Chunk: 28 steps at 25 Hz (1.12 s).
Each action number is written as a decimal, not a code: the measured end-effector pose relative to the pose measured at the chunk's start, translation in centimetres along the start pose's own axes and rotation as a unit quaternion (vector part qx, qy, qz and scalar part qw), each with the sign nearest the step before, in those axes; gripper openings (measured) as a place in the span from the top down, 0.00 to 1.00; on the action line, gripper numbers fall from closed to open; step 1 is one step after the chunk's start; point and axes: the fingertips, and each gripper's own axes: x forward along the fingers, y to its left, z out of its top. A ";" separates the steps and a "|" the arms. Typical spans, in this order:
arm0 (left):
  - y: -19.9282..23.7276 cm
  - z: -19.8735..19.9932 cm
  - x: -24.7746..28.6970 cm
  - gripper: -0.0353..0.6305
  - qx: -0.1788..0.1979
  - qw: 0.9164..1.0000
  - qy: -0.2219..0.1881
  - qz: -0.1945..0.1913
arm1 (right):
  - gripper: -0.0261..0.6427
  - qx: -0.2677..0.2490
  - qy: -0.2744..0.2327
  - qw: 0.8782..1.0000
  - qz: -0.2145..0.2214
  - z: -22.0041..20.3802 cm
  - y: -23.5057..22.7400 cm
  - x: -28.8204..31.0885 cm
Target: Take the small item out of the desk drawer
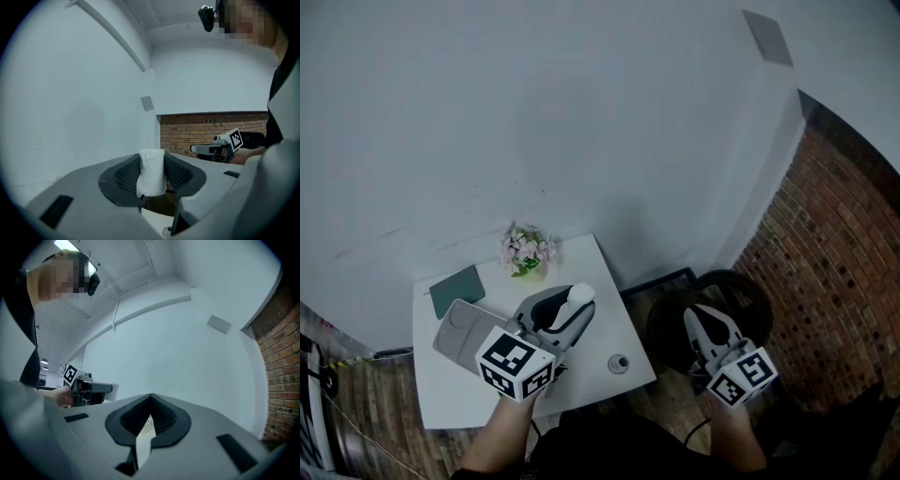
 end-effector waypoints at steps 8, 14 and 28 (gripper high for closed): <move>-0.3 -0.4 -0.3 0.70 0.002 1.000 -0.002 -0.010 | 0.96 0.002 0.002 1.000 -0.004 -0.2 -0.1 -0.2; -0.1 -0.6 -0.9 0.70 -0.005 1.000 -0.004 -0.007 | 0.96 -0.002 0.011 1.000 -0.008 -0.7 0.3 -0.4; -0.5 -2.2 -1.6 0.70 -0.020 1.000 0.011 -0.013 | 0.96 0.002 0.025 1.000 -0.003 -1.7 1.7 -0.8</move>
